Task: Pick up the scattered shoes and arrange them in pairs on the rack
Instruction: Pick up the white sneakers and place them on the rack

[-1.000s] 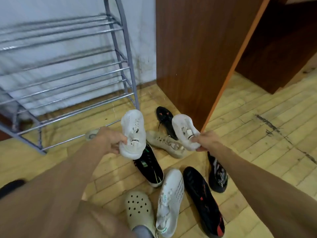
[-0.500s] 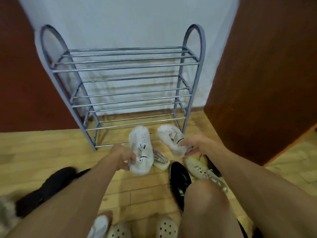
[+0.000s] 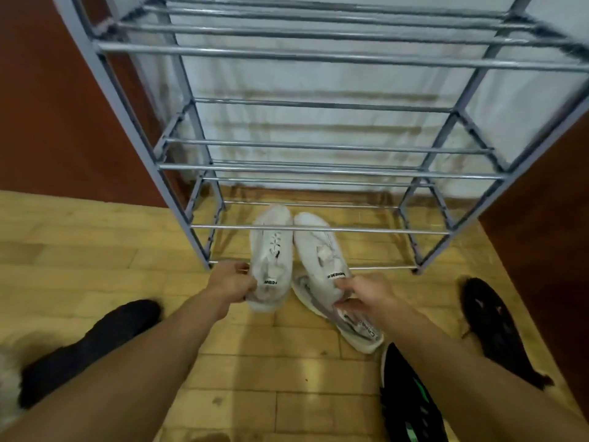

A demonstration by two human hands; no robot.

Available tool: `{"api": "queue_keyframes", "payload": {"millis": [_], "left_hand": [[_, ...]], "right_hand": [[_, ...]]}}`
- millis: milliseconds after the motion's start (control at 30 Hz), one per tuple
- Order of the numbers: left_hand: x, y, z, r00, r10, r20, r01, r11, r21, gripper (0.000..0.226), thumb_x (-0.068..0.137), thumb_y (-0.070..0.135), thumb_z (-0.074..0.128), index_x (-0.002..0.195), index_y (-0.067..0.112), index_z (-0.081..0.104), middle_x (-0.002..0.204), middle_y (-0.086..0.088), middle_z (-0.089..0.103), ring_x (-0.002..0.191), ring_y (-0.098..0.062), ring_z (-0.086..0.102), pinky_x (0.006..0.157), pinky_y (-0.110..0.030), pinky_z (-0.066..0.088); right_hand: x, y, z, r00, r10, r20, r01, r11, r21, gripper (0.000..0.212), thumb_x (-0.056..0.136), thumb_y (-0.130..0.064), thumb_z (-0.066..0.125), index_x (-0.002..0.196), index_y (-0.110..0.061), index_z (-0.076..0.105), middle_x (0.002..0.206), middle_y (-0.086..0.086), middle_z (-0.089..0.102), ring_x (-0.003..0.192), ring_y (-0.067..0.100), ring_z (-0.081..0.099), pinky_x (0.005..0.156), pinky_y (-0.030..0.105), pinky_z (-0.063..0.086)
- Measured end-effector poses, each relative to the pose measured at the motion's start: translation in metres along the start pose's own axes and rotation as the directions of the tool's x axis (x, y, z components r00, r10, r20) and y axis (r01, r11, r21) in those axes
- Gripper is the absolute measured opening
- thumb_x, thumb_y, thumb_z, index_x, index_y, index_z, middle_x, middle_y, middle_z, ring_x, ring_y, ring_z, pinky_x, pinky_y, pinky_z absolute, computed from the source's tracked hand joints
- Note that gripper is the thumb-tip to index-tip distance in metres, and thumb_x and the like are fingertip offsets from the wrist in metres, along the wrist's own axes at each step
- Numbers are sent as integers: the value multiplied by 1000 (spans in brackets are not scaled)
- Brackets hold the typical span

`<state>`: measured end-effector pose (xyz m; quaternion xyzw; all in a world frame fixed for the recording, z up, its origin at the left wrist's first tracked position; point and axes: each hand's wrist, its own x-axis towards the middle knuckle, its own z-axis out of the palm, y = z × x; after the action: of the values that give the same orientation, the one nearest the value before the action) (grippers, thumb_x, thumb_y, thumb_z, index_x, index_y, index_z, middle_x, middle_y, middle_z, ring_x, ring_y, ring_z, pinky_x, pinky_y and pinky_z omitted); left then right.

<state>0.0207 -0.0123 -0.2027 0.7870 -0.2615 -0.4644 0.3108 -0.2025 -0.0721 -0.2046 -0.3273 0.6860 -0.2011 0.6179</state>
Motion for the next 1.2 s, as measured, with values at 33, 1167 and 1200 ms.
{"api": "queue_keyframes", "payload": {"millis": [33, 1167, 1200], "left_hand": [[17, -2, -2, 1000, 10, -18, -10, 1000, 4, 28, 73, -6, 59, 95, 8, 68, 100, -19, 71, 89, -31, 66, 77, -40, 57], [115, -50, 16, 930, -18, -368, 124, 956, 267, 44, 95, 11, 45, 136, -2, 42, 141, -22, 41, 120, -38, 50, 99, -41, 44], [105, -51, 23, 934, -53, -353, 154, 951, 267, 47, 95, 14, 45, 138, -3, 38, 143, -23, 38, 121, -38, 49, 96, -40, 42]], "right_hand": [[13, 2, 11, 1000, -1, 6, 1, 1000, 31, 27, 77, 1, 74, 99, 14, 64, 78, 20, 67, 67, 32, 68, 66, 46, 61], [85, 26, 84, 883, -448, 136, 445, 711, -544, 25, 89, -9, 52, 106, -3, 70, 97, 12, 71, 84, 23, 63, 73, 36, 52], [79, 22, 70, 884, -441, 155, 437, 662, -609, 28, 90, -9, 52, 112, -6, 68, 106, 8, 69, 92, 21, 62, 75, 32, 49]]}}
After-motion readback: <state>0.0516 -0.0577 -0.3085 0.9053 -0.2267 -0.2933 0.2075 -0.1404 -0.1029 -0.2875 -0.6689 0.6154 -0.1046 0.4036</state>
